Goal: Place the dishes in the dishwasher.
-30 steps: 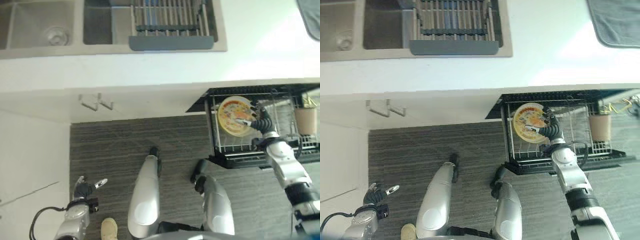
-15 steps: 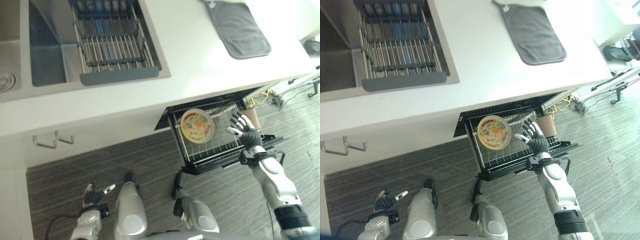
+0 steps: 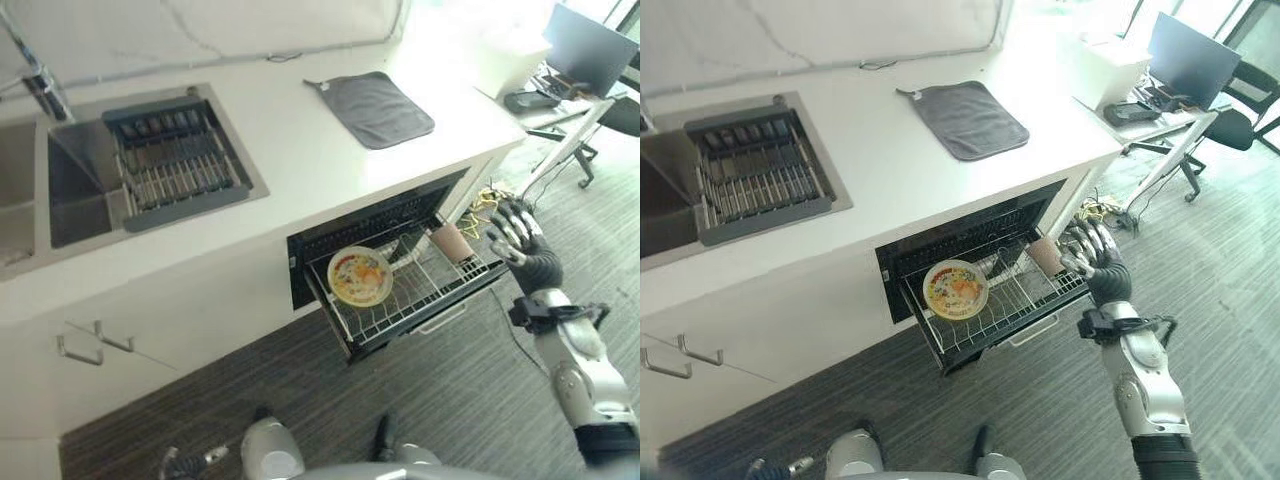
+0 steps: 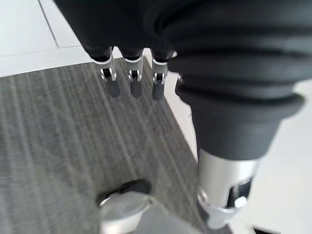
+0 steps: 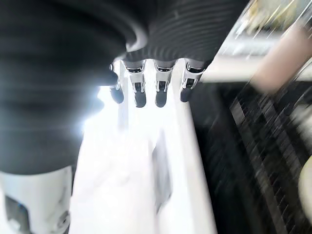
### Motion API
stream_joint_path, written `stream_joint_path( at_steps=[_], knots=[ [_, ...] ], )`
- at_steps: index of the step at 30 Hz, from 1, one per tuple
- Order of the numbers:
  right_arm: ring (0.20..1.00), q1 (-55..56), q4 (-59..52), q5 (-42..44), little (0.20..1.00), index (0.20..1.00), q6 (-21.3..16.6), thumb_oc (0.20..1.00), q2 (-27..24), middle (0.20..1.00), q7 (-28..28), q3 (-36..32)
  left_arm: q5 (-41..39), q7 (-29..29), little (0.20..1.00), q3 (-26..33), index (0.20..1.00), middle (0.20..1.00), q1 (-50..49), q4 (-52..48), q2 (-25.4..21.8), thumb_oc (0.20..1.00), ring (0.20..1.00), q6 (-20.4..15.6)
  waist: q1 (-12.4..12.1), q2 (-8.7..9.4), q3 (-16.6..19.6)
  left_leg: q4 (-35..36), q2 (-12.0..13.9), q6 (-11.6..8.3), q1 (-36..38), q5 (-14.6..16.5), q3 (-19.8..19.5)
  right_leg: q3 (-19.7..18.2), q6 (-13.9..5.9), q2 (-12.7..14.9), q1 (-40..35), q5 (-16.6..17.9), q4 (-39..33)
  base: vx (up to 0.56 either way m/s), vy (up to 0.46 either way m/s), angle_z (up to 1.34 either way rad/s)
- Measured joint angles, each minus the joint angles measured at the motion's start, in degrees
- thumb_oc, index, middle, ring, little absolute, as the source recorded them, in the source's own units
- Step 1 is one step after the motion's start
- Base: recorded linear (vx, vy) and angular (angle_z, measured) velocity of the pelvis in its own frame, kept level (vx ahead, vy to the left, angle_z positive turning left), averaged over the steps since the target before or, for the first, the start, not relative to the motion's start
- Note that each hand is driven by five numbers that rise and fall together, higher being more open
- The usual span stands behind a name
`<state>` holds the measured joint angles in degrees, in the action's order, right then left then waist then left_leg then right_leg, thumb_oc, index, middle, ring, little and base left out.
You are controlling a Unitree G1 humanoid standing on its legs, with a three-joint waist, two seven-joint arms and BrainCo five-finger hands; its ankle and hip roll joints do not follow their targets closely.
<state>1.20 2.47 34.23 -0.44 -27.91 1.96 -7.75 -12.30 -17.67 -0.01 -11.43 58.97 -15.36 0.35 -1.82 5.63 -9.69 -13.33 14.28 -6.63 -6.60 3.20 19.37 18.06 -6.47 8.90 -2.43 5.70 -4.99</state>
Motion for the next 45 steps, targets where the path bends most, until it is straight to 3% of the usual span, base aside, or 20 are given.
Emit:
stream_joint_path(
  at_steps=[1,2,5,10,14,20,23,28,34,41,45],
  knots=[
    [0.507,1.5,2.6,-0.6,0.507,0.507,0.0,0.507,-0.2,0.507,-1.3,-1.8,0.0,0.2,1.000,0.2,1.000,1.000,-0.4,0.5,0.2,1.000,1.000,-0.3,0.0,-0.15,0.6,2.5,-0.2,-0.47,1.6,-1.1,-0.1,0.3,-0.22,-0.3,-0.4,-0.3,0.0,0.03,-0.046,0.11],
    [0.200,2.2,4.7,-0.7,0.200,0.200,0.0,0.200,-0.3,0.200,-2.5,-3.1,0.0,0.3,1.000,0.7,1.000,1.000,-0.6,1.0,0.0,1.000,1.000,-0.5,0.0,-0.38,1.2,4.5,-0.1,-0.76,2.4,-2.4,-0.1,0.5,-0.17,-0.8,-0.4,-0.7,0.0,0.04,-0.023,0.06],
    [0.200,2.1,10.6,-0.5,0.200,0.200,-1.5,0.200,0.5,0.200,-5.2,-5.5,0.0,0.9,1.000,2.4,1.000,1.000,-0.2,2.9,-0.2,1.000,1.000,-0.8,0.7,-0.66,1.3,8.4,-0.1,-0.96,4.3,-5.0,-0.1,0.9,0.35,-1.6,-0.6,-0.6,0.0,0.06,-0.013,0.01],
    [0.200,3.2,16.6,4.5,0.200,0.200,-4.0,0.200,4.1,0.200,-6.2,-6.6,0.0,1.8,1.000,2.3,1.000,1.000,-0.1,4.0,-1.3,1.000,1.000,-2.8,0.6,-1.49,1.2,9.7,-1.6,-0.90,6.6,-5.1,-1.3,2.4,-0.19,-0.5,-3.4,-1.3,0.3,0.07,-0.048,0.17],
    [0.200,1.8,26.4,13.4,0.200,0.200,-5.2,0.200,6.8,0.200,-1.5,-6.3,0.0,2.2,1.000,2.2,1.000,1.000,0.4,6.5,-1.8,1.000,1.000,-2.8,-0.8,-3.30,-0.2,6.0,-1.4,-0.35,4.5,-3.7,-3.5,3.4,-0.11,0.9,-1.4,-5.1,6.5,-0.01,0.003,0.23],
    [0.200,-0.5,27.1,18.7,0.200,0.200,-5.2,0.200,7.3,0.200,3.7,-5.4,-0.1,2.3,1.000,2.3,1.000,1.000,0.3,7.3,-1.7,1.000,1.000,-3.0,-2.2,-5.83,-3.1,2.9,-2.3,0.51,1.3,-2.8,-5.4,4.4,-0.39,3.2,1.6,-7.5,11.7,-0.01,0.024,0.15],
    [0.200,-3.4,28.6,21.2,0.200,0.200,-5.2,0.200,7.1,0.200,5.1,-4.0,-0.4,2.3,1.000,2.2,1.000,1.000,1.0,6.8,-1.6,1.000,1.000,-3.3,-2.5,-6.12,-5.2,-1.3,-2.6,1.37,-1.5,-1.2,-6.4,4.5,0.02,5.0,4.0,-8.9,16.6,-0.06,0.060,0.13],
    [0.200,-10.8,34.1,26.3,0.200,0.200,-5.4,0.200,5.0,0.200,6.3,-4.2,-3.0,2.4,1.000,2.0,1.000,1.000,4.9,7.0,-1.1,1.000,1.000,-4.9,-3.8,-7.84,-8.9,-15.2,-3.7,3.93,-10.5,5.3,-8.0,3.0,-0.75,10.3,12.1,-13.8,30.3,-0.08,0.053,0.14],
    [0.200,-13.2,38.9,34.2,0.200,0.200,-6.8,0.200,4.8,0.200,5.3,-6.9,-5.2,2.9,1.000,0.0,1.000,1.000,5.6,6.5,-1.3,1.000,1.000,-5.5,-4.0,-6.68,-10.9,-18.9,-4.8,5.52,-14.3,6.7,-7.9,1.8,-1.05,12.3,15.7,-14.2,33.4,-0.06,0.012,0.03],
    [0.200,-13.4,50.3,39.1,0.200,0.200,-9.2,0.200,3.7,0.200,2.4,-10.8,-6.9,2.8,1.000,-0.1,1.000,1.000,6.4,6.8,-1.1,1.000,1.000,-6.4,-3.3,-6.46,-10.9,-18.6,-4.0,5.63,-15.1,6.0,-7.7,1.6,-1.12,11.6,16.8,-13.9,33.1,-0.07,-0.011,-0.04],
    [0.200,-12.6,51.0,39.7,0.200,0.200,-11.3,0.200,2.4,0.200,2.6,-11.5,-7.9,2.8,1.000,-0.1,1.000,1.000,6.9,6.4,-1.2,1.000,1.000,-6.4,-2.4,-6.34,-10.9,-18.5,-4.0,5.72,-15.2,6.3,-7.7,1.6,-1.11,11.5,16.9,-14.0,33.0,0.00,0.000,0.00]
  ],
)
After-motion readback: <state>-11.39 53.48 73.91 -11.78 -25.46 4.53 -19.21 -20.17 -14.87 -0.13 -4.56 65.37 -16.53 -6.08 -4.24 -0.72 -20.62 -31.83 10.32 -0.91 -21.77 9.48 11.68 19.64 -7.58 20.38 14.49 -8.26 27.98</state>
